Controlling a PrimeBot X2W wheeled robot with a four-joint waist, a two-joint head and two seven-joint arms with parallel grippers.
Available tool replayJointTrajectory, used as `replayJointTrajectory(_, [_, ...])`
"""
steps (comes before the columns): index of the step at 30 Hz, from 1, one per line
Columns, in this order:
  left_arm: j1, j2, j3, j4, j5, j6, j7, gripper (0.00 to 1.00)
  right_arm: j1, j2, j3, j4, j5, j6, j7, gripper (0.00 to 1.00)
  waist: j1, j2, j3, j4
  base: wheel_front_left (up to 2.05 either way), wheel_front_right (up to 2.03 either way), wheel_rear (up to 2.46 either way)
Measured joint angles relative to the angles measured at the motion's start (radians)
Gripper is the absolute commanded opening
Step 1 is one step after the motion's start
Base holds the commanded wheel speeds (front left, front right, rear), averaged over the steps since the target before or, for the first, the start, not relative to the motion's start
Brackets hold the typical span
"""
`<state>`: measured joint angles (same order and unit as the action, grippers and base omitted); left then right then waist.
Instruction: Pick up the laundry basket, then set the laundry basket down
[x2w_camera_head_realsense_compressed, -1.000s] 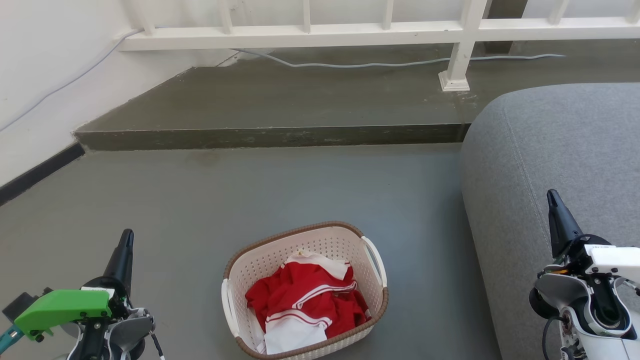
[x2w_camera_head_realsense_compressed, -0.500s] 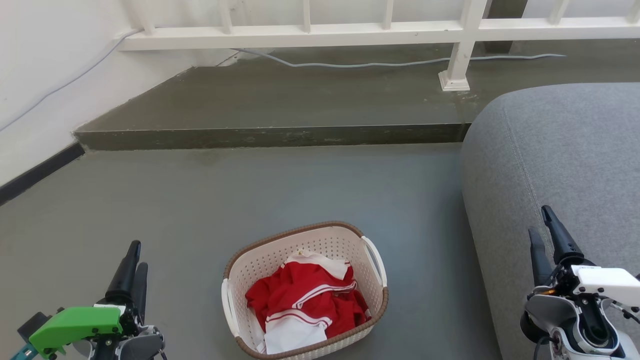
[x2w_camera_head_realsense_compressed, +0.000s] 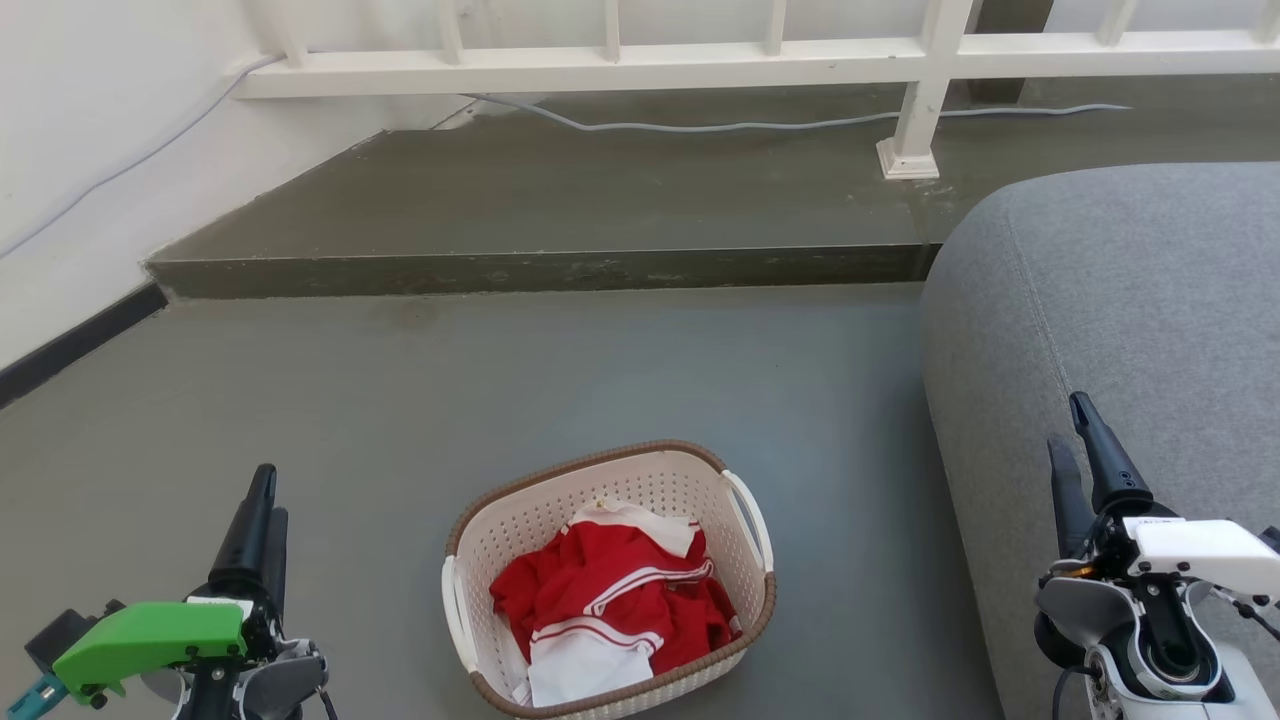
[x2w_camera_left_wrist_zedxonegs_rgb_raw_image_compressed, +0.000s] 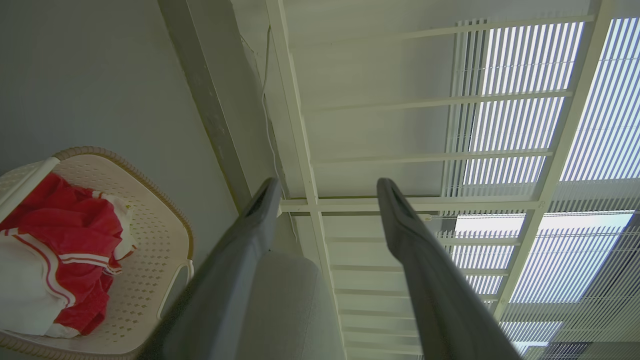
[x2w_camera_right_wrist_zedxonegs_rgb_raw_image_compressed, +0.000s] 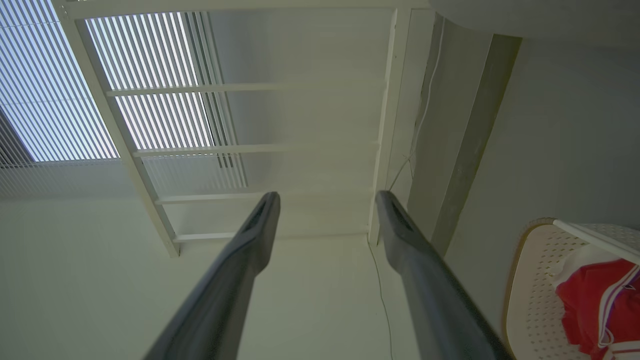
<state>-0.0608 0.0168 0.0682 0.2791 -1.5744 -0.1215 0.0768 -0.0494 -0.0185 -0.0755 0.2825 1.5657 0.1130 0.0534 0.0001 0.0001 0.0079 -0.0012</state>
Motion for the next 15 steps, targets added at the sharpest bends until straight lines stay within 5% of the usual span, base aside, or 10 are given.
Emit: replayJointTrajectory(15, [0.0, 0.048, -0.068, -0.04, 0.143, 0.0, -0.072, 1.0, -0.005, -0.039, 0.091, -0.033, -0.137, 0.0, -0.059, 1.0, 0.0, 0.0, 0.007, -0.003, 0.0, 0.0, 0.0])
